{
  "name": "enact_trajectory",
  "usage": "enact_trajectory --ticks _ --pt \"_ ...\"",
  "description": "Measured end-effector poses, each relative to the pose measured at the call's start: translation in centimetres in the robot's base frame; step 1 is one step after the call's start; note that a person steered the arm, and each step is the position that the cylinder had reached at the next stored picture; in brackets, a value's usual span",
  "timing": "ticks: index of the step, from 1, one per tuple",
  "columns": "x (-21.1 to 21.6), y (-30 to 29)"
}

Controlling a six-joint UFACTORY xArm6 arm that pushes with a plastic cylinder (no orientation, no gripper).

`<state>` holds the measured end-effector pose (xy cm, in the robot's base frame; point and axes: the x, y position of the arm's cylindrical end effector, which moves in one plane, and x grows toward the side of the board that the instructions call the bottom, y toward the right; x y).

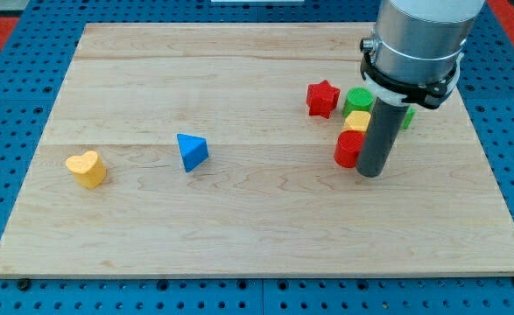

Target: Put the green circle parallel left of the green star

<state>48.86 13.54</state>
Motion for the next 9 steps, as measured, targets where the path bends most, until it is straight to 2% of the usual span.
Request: enact_trajectory --ticks 1,2,3,5,7,9 --pt "0.0 0.3" --pt "-0.6 5.7" --pt "-4.3 13.0" --pt "-11.4 3.6" --pt "-11.5 -10.6" --pt "-11.0 -13.1"
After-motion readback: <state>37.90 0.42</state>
